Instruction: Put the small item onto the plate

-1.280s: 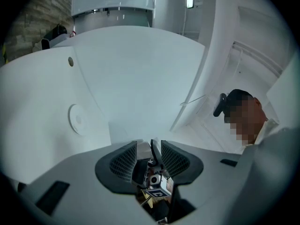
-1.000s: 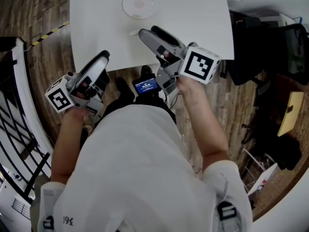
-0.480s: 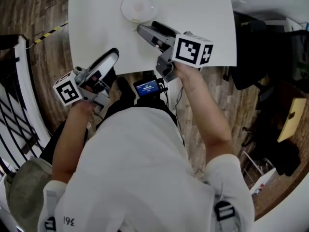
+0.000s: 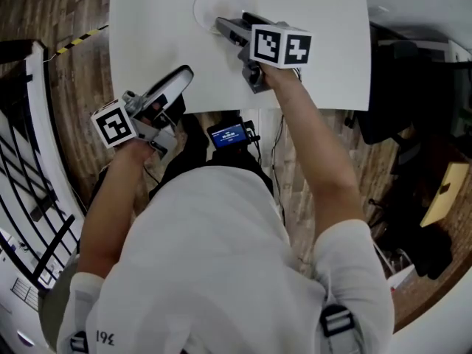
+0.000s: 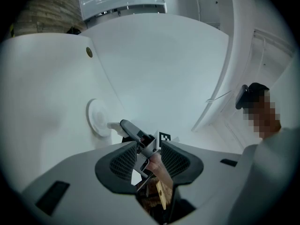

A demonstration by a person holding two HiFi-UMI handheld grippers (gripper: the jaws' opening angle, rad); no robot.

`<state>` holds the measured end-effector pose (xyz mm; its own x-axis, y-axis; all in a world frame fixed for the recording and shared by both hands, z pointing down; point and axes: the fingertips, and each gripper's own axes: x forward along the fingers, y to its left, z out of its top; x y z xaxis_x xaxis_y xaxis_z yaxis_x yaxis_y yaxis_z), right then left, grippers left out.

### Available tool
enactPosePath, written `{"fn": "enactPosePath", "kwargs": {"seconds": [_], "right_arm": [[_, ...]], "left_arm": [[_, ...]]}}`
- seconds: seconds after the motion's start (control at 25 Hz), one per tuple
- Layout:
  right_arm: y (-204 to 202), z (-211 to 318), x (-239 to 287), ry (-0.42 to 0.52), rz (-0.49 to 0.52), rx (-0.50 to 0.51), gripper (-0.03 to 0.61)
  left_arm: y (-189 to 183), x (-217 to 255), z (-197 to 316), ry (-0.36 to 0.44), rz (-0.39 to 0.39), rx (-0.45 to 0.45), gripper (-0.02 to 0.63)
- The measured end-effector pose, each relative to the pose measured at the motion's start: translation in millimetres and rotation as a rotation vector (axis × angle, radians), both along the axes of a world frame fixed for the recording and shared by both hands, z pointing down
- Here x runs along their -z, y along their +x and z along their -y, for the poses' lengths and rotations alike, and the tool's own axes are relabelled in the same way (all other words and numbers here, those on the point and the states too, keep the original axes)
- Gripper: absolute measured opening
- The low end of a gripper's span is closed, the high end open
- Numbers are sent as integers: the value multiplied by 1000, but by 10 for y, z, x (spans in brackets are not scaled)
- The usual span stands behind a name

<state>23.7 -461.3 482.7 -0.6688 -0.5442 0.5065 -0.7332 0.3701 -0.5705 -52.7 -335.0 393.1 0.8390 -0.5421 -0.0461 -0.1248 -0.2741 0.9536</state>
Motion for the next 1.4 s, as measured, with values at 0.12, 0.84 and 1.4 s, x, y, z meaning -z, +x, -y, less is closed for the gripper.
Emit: {"fn": "enactPosePath", "kwargs": {"seconds": [0.12, 0.84, 1.4], "right_arm": [[33, 204, -173, 42, -136, 23, 308], [-218, 722, -390, 286, -536, 181, 308], [-104, 590, -682, 276, -622, 204, 308]], "left_arm": [[75, -102, 64, -18, 22, -6, 161], [121, -382, 167, -80, 82, -30, 161], [120, -428, 161, -88, 83, -36, 161]]}}
